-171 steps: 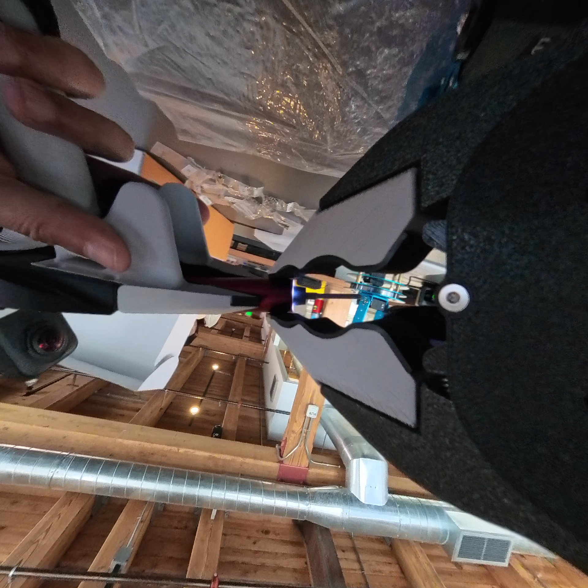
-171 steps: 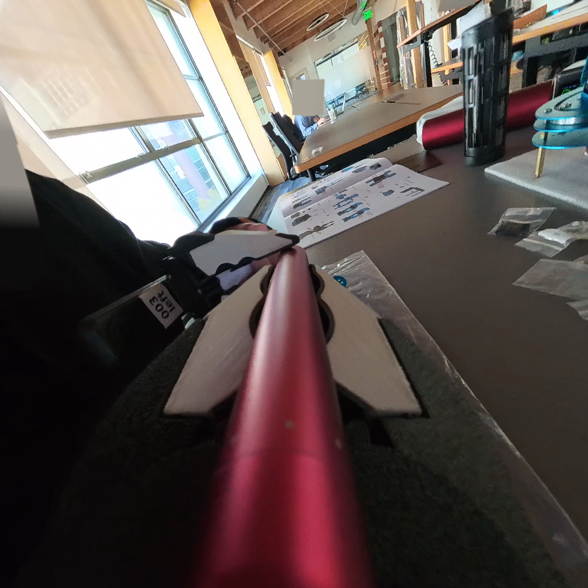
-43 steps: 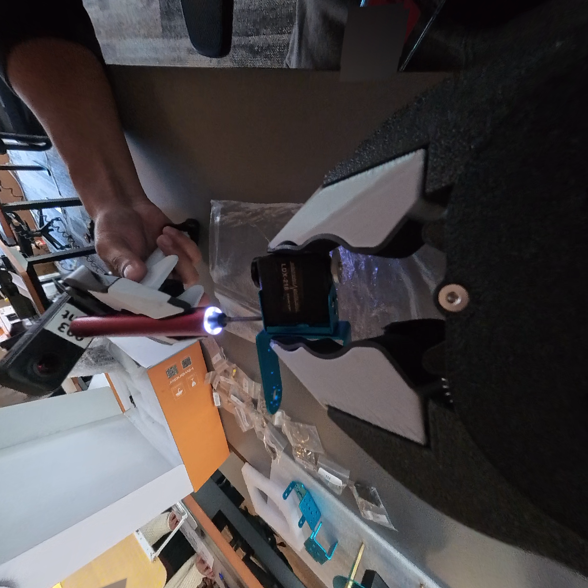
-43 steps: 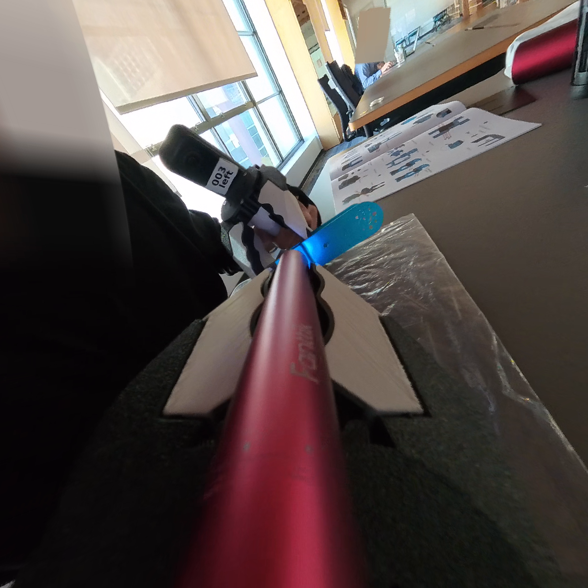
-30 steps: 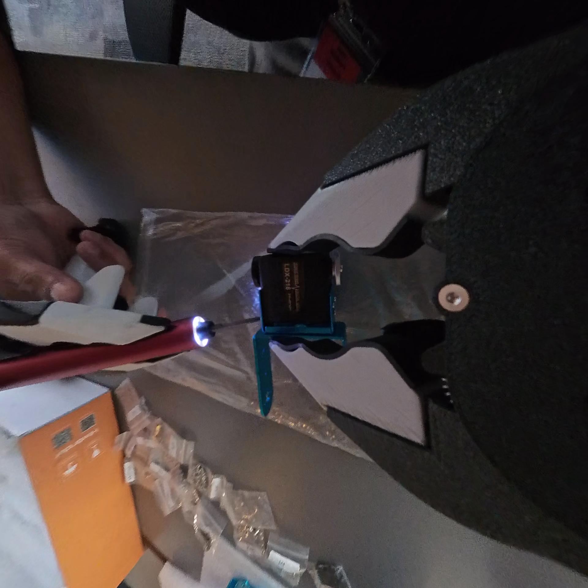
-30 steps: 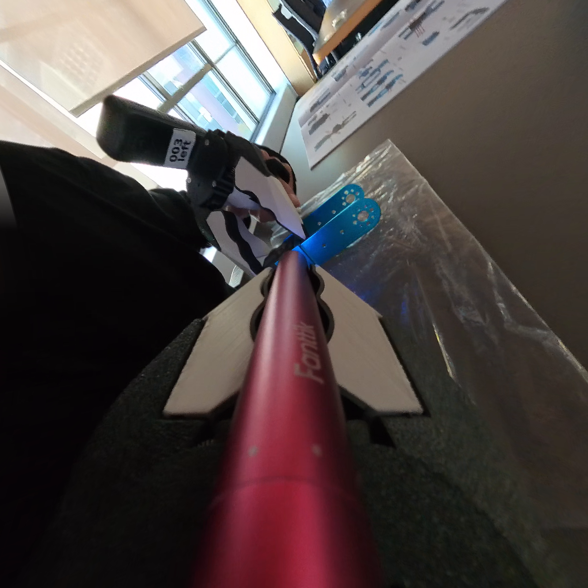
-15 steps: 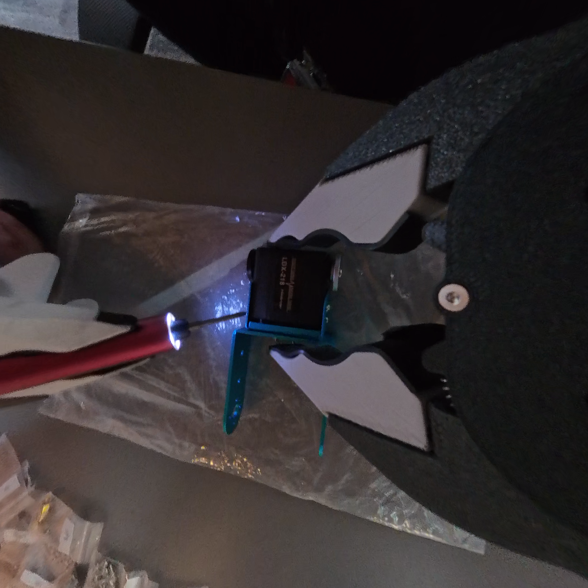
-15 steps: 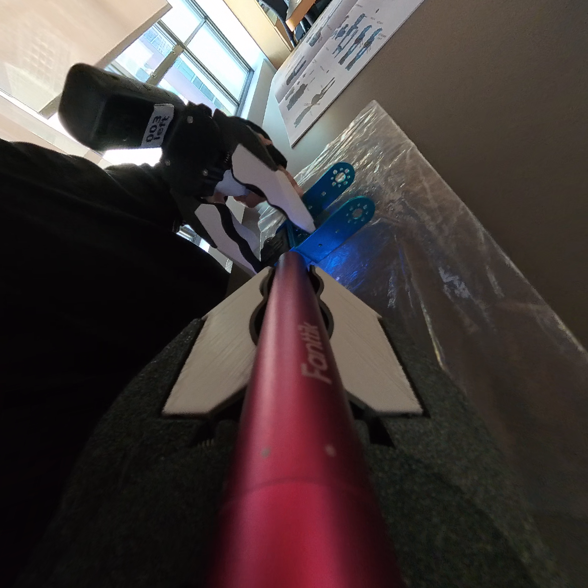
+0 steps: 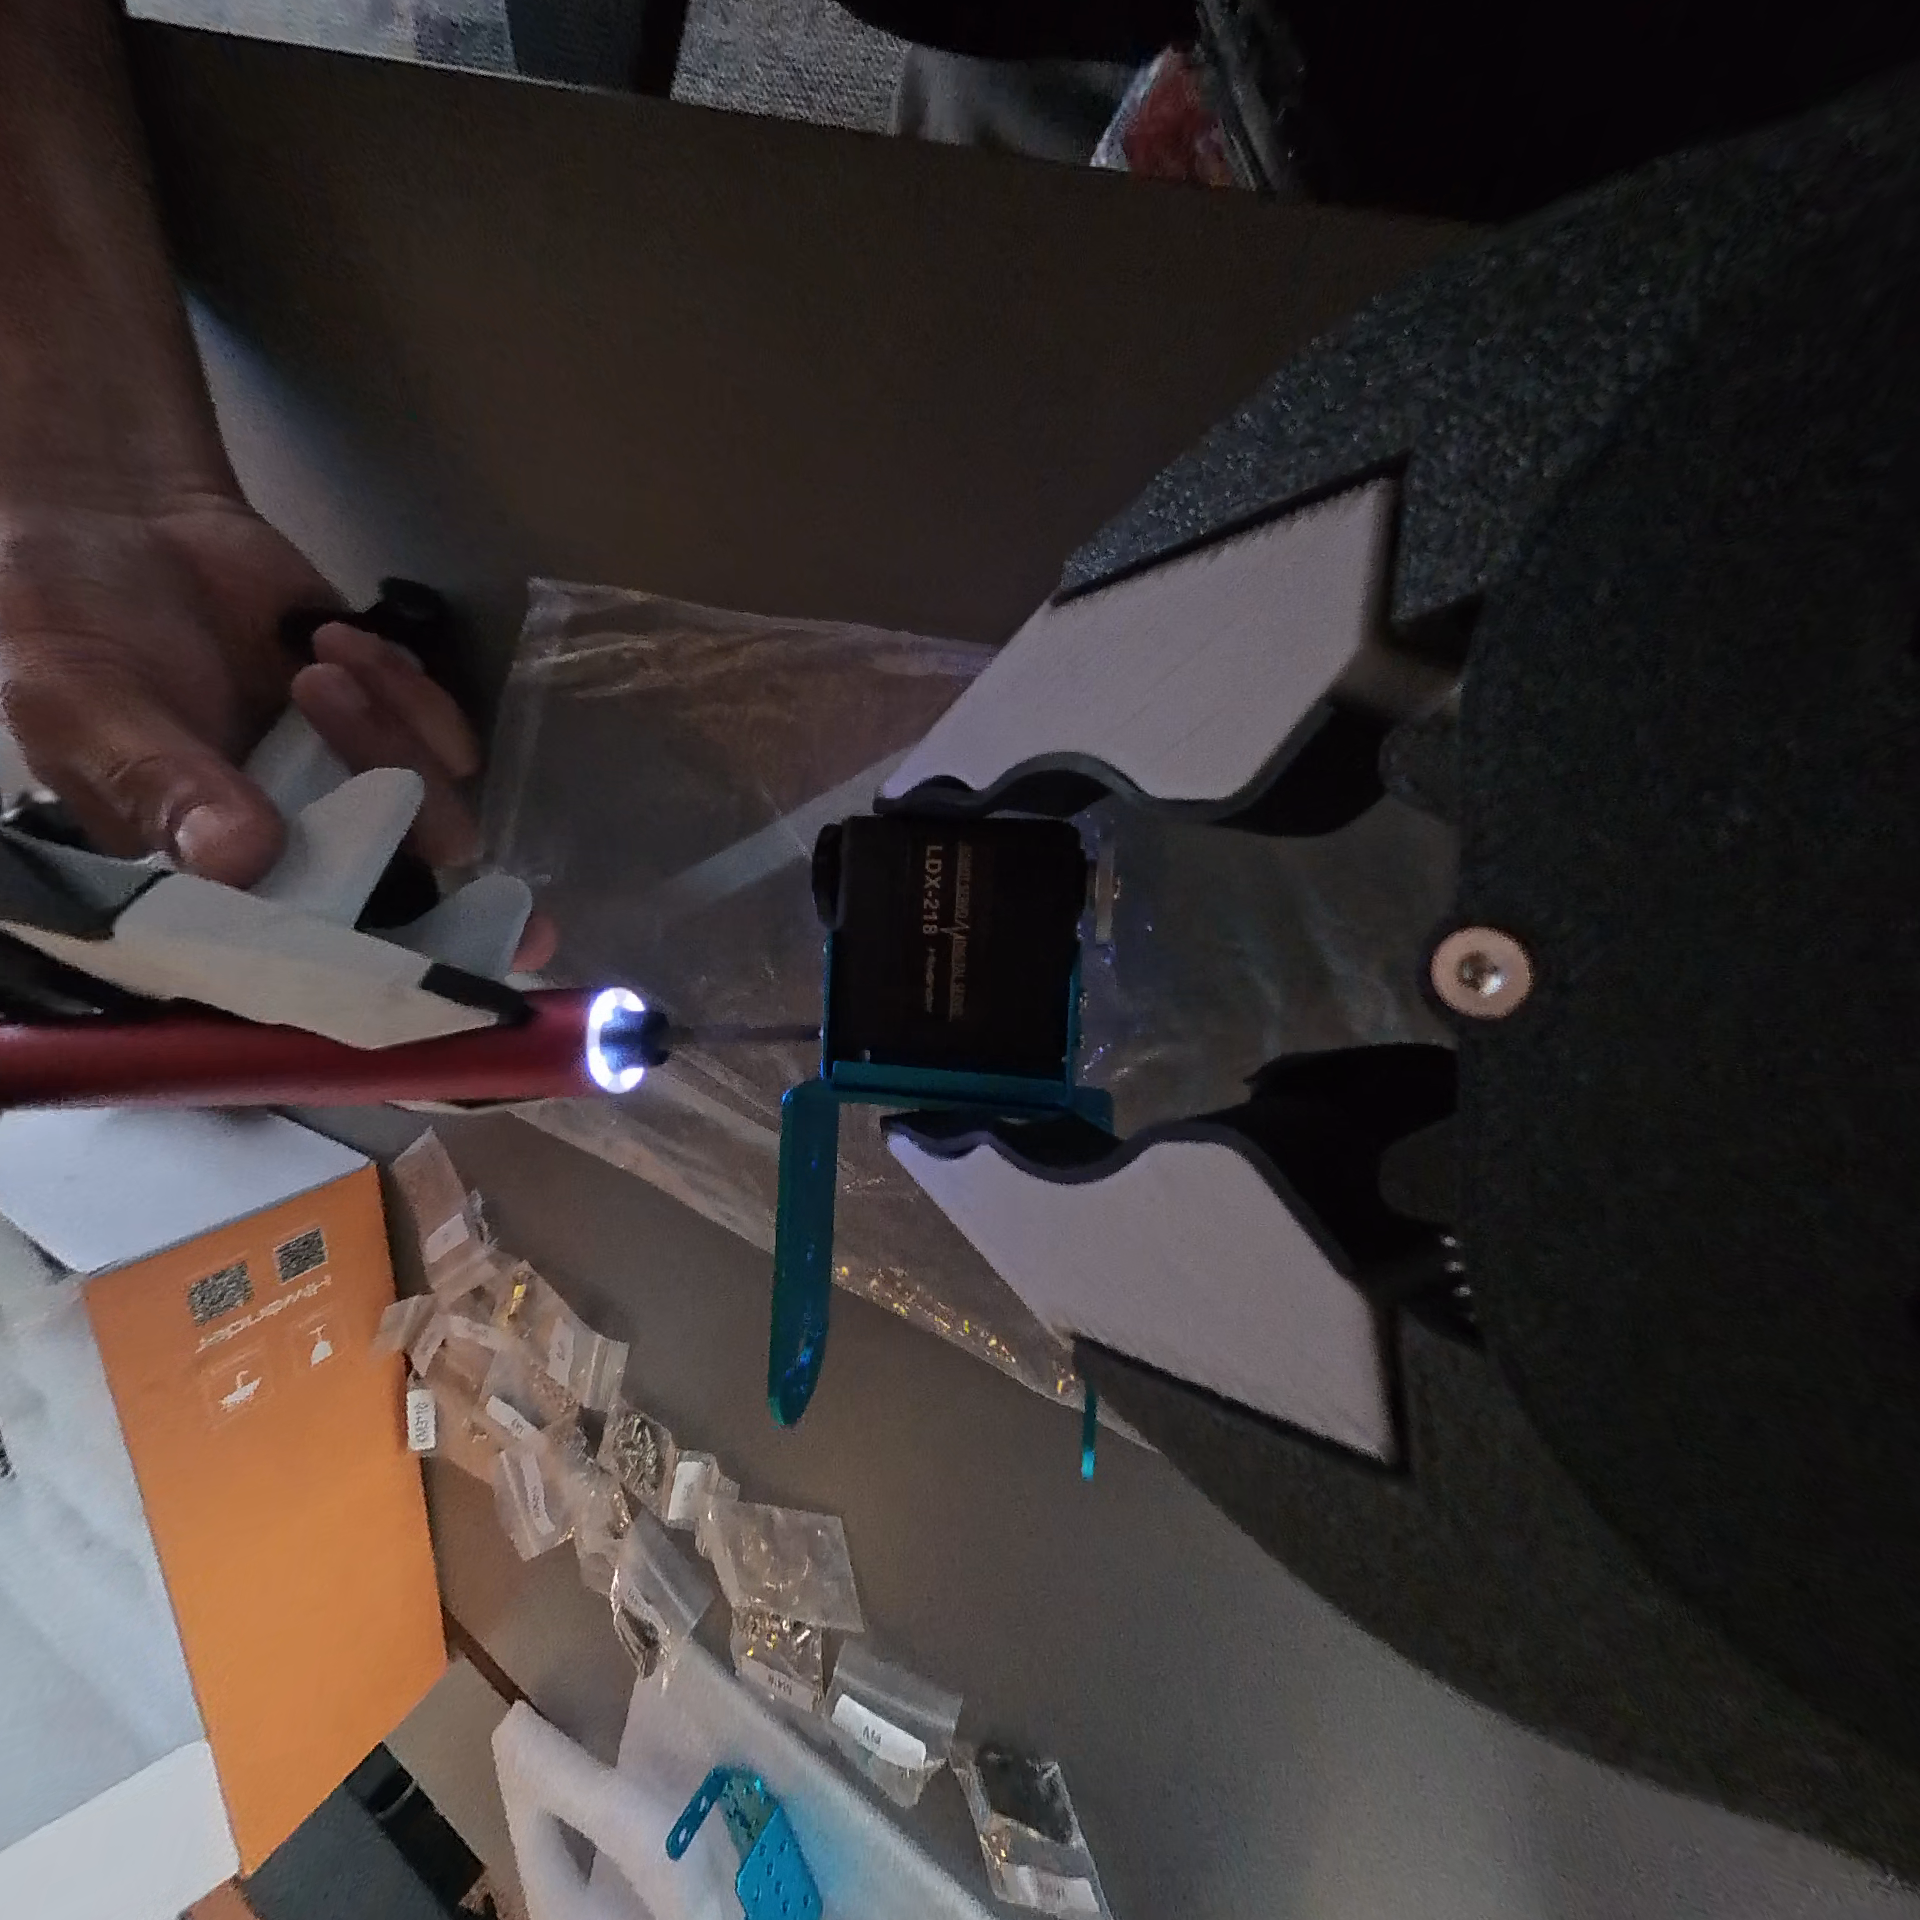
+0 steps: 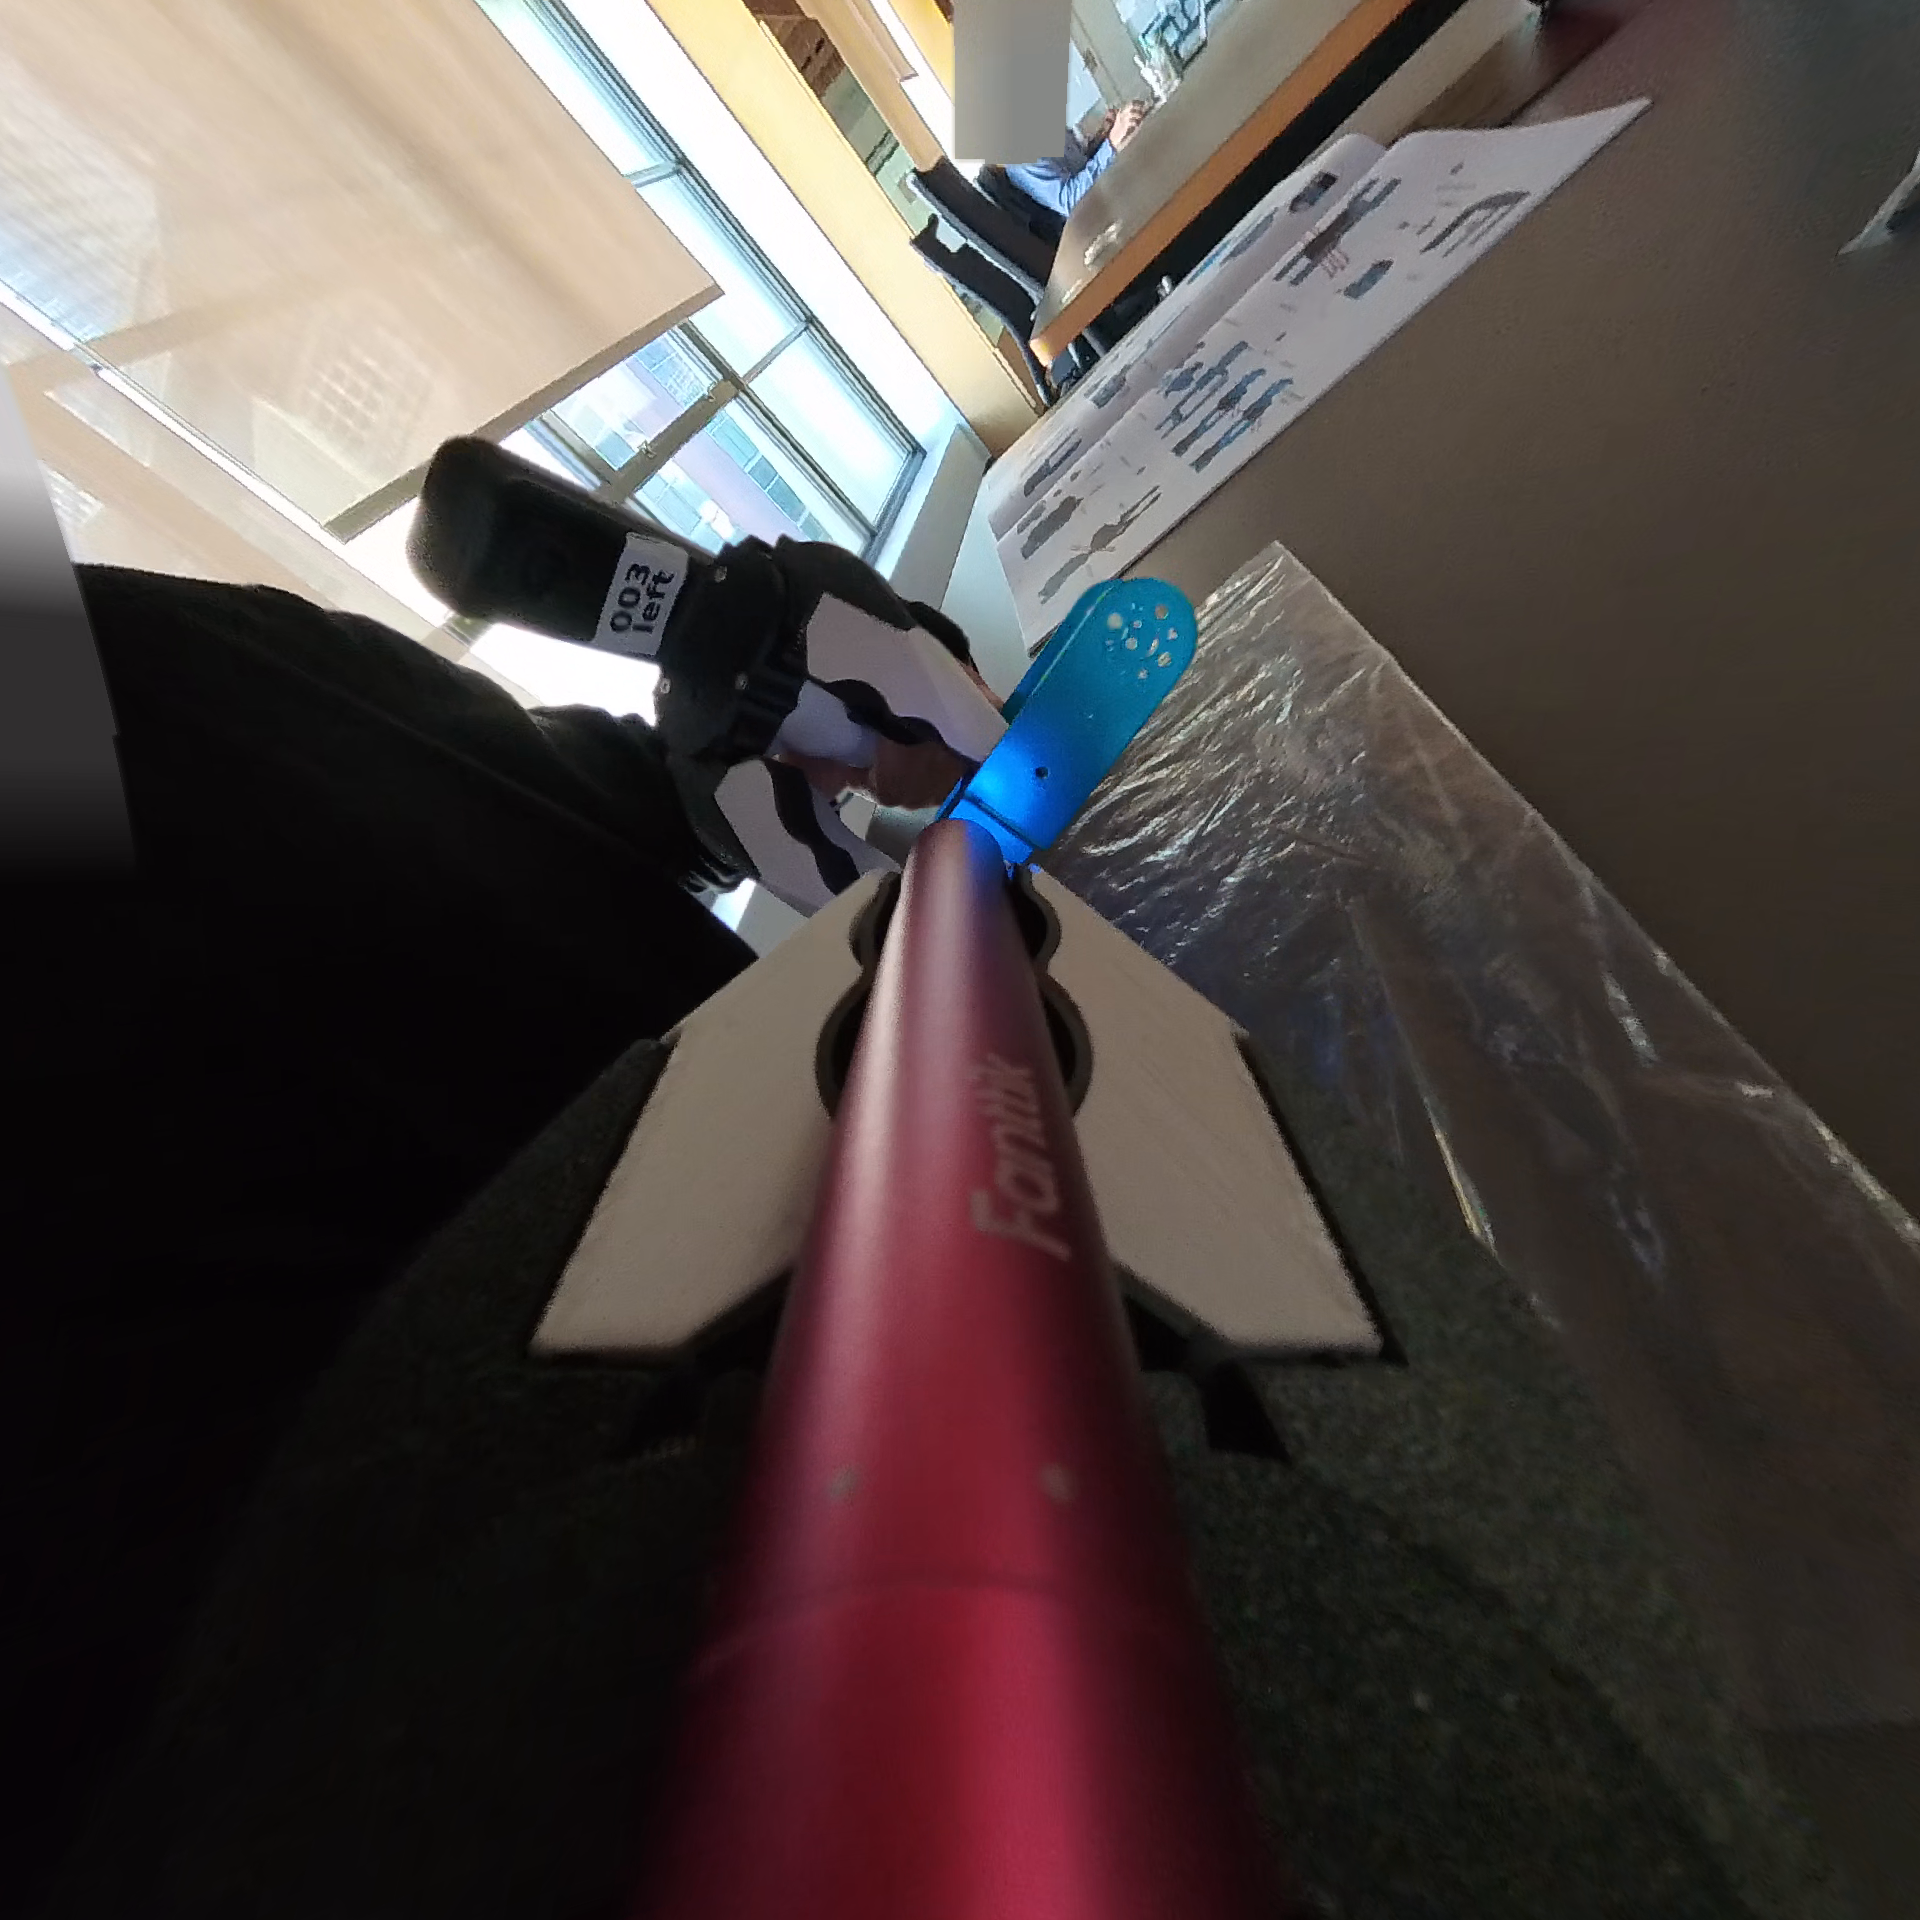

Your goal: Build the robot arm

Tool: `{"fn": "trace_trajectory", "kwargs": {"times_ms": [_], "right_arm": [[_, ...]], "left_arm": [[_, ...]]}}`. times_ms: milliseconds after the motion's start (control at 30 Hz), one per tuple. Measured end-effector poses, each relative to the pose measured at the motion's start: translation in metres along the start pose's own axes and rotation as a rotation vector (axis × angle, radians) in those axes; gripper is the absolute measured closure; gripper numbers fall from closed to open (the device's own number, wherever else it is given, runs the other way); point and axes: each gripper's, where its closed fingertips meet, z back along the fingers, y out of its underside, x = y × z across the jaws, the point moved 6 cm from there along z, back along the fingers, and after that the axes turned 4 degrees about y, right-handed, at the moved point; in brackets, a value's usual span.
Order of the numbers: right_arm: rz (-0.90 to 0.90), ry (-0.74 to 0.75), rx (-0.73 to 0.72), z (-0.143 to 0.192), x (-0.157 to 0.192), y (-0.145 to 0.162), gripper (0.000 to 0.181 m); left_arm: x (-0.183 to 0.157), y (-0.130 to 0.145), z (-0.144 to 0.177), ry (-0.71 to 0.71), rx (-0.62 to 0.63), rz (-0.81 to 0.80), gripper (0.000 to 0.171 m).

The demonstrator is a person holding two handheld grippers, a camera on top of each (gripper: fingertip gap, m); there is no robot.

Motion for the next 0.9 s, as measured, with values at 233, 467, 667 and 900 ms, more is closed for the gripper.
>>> {"fn": "trace_trajectory", "kwargs": {"times_ms": [233, 467, 667, 900], "right_arm": [[0.115, 0.035, -0.035, -0.001, 0.005, -0.002, 0.159], [0.219, 0.029, -0.011, -0.002, 0.012, -0.001, 0.157], [0.282, 0.053, 0.010, -0.003, 0.014, 0.000, 0.159], [0.323, 0.072, 0.023, -0.004, 0.018, -0.002, 0.159]], "left_arm": [[0.004, -0.001, 0.002, -0.025, -0.022, 0.019, 0.117], [0.000, -0.002, 0.005, 0.036, -0.048, 0.053, 0.117], [-0.001, 0.001, 0.005, 0.052, -0.031, 0.035, 0.118], [0.000, 0.001, 0.005, 0.079, -0.030, 0.051, 0.117]]}}
